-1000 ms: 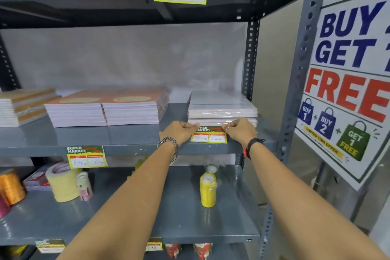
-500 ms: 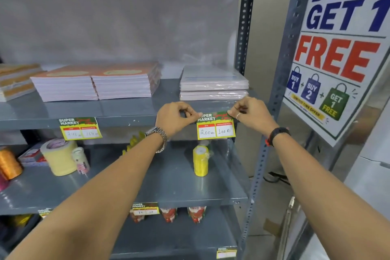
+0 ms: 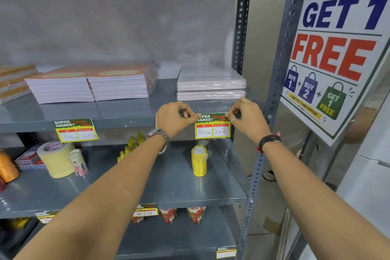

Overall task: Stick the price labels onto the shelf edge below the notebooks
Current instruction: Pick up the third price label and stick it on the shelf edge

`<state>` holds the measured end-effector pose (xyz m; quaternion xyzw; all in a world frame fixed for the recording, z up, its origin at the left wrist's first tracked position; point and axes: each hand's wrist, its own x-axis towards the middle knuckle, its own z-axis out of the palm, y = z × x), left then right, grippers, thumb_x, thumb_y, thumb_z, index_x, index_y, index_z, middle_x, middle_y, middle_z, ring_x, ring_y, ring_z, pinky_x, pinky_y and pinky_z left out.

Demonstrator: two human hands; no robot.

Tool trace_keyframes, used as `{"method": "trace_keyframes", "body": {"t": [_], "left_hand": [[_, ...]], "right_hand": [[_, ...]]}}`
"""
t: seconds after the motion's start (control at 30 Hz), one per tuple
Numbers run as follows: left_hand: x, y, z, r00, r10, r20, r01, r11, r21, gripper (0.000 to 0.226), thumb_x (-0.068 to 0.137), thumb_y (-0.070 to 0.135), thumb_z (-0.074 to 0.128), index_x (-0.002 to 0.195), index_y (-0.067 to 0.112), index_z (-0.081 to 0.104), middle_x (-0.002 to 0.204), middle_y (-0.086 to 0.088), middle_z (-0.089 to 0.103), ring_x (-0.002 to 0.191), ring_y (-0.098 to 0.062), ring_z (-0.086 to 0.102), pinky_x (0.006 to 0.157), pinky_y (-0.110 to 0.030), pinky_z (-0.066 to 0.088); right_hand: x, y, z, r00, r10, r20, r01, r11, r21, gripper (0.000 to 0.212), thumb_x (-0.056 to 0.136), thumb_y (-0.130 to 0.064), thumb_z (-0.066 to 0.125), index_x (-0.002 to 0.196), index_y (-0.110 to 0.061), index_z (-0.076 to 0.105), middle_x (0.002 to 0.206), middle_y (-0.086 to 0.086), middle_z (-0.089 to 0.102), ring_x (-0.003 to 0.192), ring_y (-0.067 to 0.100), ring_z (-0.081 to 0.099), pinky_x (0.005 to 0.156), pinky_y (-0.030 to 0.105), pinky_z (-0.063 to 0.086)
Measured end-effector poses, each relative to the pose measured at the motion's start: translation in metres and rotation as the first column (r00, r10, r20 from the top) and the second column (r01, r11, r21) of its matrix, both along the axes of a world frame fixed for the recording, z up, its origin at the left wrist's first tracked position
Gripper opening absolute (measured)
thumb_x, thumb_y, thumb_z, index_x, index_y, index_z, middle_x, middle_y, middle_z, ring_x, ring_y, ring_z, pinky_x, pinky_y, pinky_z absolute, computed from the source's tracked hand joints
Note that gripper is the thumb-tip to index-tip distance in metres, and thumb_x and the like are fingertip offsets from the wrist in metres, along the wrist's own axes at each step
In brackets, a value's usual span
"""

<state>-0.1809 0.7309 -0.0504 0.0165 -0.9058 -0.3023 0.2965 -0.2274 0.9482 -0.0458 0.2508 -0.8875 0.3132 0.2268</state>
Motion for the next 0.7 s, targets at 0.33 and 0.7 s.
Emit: {"method": "trace_keyframes", "body": {"t": [0.33, 0.7], "left_hand": [[-0.007, 0.016, -0.006, 0.987, -0.098, -0.124, 0.050, 0.938, -0.343, 0.035, 0.084, 0.050, 0.053, 0.110, 0.027, 0.062, 0.113, 0.005, 0.068, 0.103, -0.016, 0.062, 0.093, -0.034, 0.038], [-0.017, 0.005, 0.000, 0.975, -0.176, 0.134, 0.217, 0.875, -0.433, 0.040, 0.092, 0.047, 0.045, 0.130, 0.037, 0.050, 0.141, 0.015, 0.049, 0.134, -0.009, 0.040, 0.095, -0.037, 0.047]], "right_hand": [[0.003, -0.023, -0.010, 0.992, -0.049, 0.119, 0.062, 0.993, -0.104, 0.059, 0.070, -0.051, 0.073, 0.106, -0.010, 0.050, 0.106, 0.008, 0.059, 0.110, 0.031, 0.052, 0.099, 0.044, 0.043], [-0.010, -0.020, -0.022, 0.996, -0.084, 0.001, 0.084, 0.992, -0.096, 0.032, 0.081, -0.025, 0.067, 0.111, -0.017, 0.059, 0.112, 0.004, 0.069, 0.104, 0.024, 0.061, 0.084, 0.038, 0.051]]}}
